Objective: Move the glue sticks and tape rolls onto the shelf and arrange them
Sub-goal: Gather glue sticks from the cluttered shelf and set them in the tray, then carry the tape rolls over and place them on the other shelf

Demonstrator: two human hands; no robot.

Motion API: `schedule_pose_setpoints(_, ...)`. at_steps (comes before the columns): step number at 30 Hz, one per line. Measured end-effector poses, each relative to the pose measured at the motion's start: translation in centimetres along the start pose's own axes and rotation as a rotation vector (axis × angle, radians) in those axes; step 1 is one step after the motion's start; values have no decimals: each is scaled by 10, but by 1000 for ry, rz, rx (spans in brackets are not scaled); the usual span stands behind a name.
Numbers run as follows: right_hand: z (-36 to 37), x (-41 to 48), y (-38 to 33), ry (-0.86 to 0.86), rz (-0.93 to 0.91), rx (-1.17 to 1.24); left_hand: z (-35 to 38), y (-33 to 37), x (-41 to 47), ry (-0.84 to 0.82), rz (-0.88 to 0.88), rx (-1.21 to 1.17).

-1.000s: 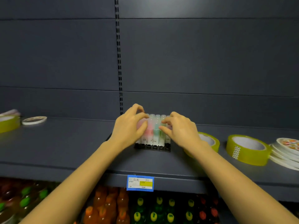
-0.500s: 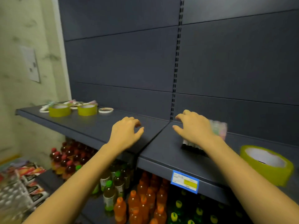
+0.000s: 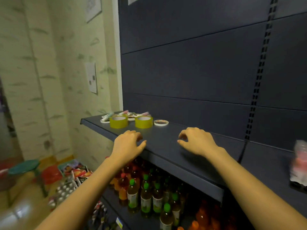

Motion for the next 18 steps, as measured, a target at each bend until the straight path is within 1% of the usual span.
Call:
schedule_pose_setpoints(8, 56, 82, -74, 4, 73, 38, 21, -123, 34, -37, 3, -1)
schedule_pose_setpoints(13, 88, 114, -96, -16, 133, 35, 47, -185, 49, -104, -108, -42)
schedule_pose_setpoints(18, 100, 149, -87, 9, 207, 24, 73, -224, 74, -135, -213, -110)
Point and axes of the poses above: each hand's wrist, its own x-axis towards the middle knuckle, its own z-axis out of the palm, y = z × x, the point moved 9 cm from there along x, towards the middle knuckle, and after that the axes turned 11 degrees about y, right-handed, at the moved point
